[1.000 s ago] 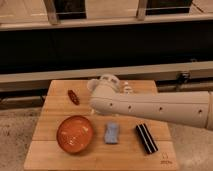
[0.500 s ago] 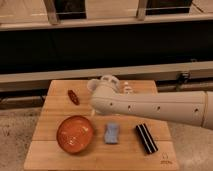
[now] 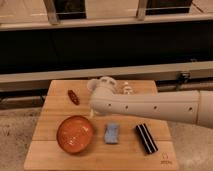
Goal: Pick up the ceramic bowl
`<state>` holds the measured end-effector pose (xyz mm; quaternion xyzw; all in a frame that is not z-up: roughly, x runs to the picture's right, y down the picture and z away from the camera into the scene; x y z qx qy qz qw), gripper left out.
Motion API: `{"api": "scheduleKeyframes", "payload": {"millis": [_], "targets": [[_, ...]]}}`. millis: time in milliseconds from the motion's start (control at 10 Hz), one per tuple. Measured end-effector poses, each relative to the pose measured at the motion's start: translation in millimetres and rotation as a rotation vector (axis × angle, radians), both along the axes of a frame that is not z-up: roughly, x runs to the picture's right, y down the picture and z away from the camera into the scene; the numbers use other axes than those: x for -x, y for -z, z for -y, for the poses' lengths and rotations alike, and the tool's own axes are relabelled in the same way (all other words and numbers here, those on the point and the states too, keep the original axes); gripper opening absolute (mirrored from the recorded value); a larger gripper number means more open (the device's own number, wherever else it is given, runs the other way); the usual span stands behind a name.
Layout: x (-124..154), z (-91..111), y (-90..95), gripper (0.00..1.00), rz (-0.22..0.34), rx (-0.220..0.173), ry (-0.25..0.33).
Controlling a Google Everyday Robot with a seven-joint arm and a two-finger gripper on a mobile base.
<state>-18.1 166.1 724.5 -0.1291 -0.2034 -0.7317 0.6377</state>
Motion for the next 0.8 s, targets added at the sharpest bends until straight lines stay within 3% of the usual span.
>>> {"api": "scheduleKeyframes", "payload": {"millis": [400, 800], "targets": [[8, -10, -18.8, 0.8, 0.071, 0.003, 0.083], [16, -17, -32.1, 0.8, 0.102, 0.013, 0.111]]}}
